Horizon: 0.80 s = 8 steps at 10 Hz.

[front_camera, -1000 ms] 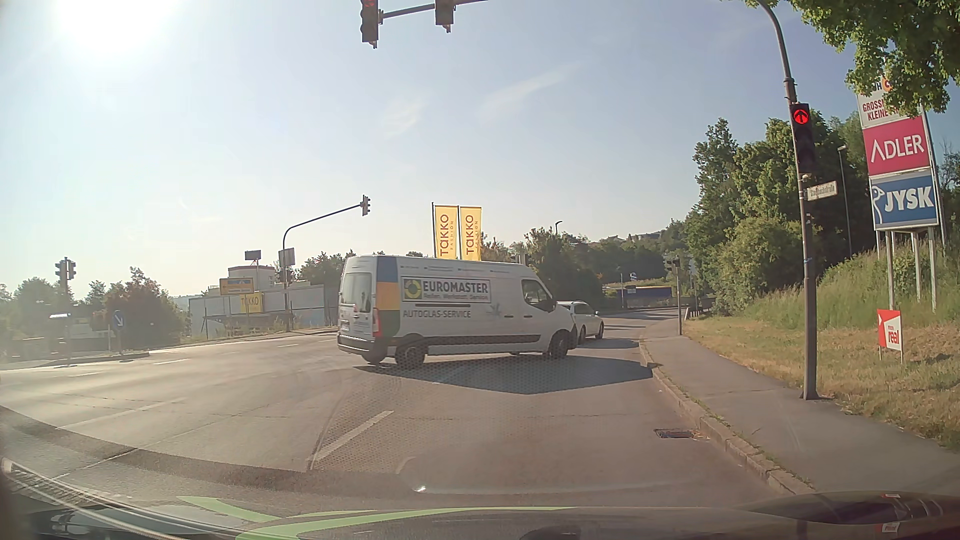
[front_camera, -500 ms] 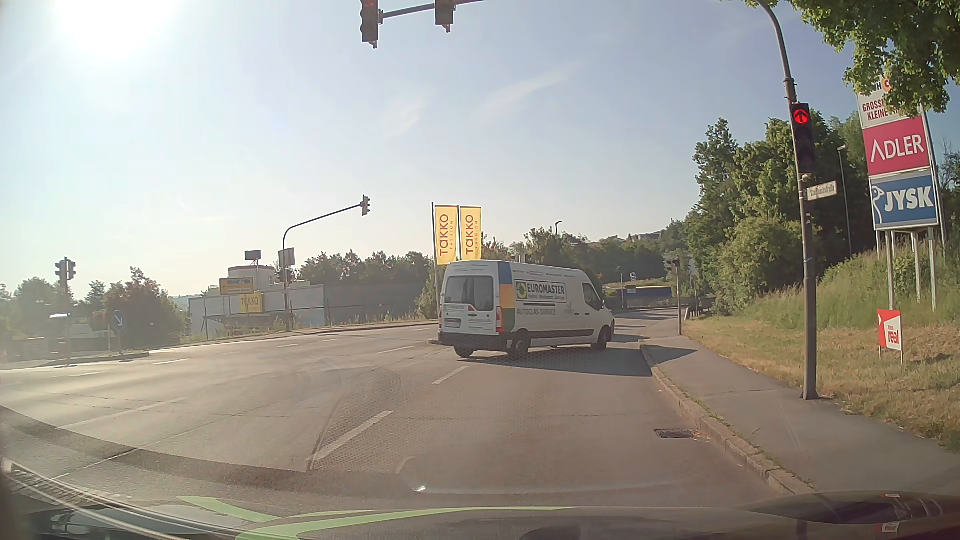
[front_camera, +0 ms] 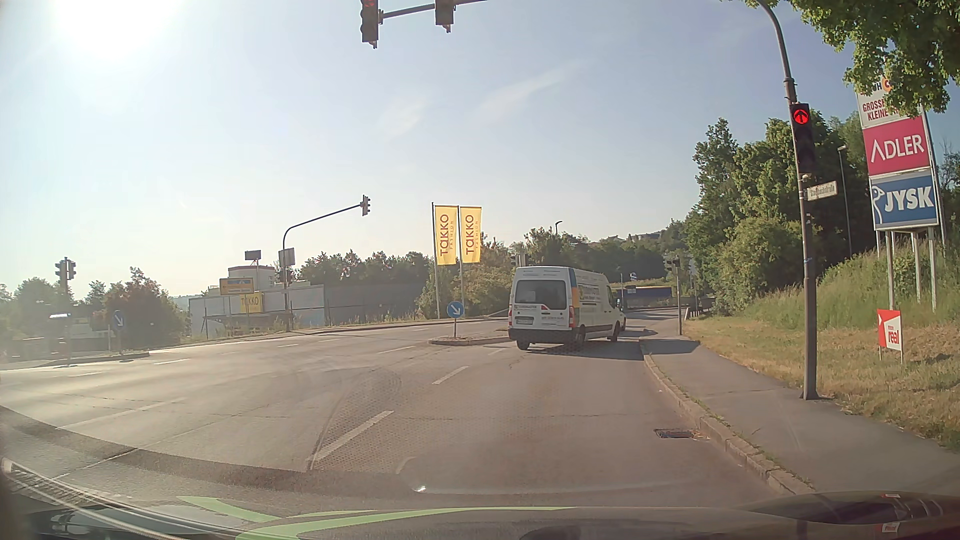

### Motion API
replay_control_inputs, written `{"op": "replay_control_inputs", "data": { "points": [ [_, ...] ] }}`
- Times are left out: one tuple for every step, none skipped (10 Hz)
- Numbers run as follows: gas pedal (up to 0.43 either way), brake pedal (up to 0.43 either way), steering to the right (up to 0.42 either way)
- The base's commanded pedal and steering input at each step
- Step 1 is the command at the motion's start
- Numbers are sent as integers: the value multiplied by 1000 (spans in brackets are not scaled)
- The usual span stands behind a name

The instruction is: Follow the waypoints while adhering to traffic rules and regulations

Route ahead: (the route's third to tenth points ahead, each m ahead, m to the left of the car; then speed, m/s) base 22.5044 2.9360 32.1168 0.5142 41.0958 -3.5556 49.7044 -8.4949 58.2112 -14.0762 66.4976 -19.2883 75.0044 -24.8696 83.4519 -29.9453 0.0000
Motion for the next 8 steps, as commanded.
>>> {"op": "replay_control_inputs", "data": {
  "points": [
    [0, 311, 44],
    [0, 317, 44],
    [0, 311, 44],
    [0, 311, 44],
    [0, 317, 44],
    [0, 311, 44],
    [0, 311, 44],
    [0, 317, 44]
  ]
}}
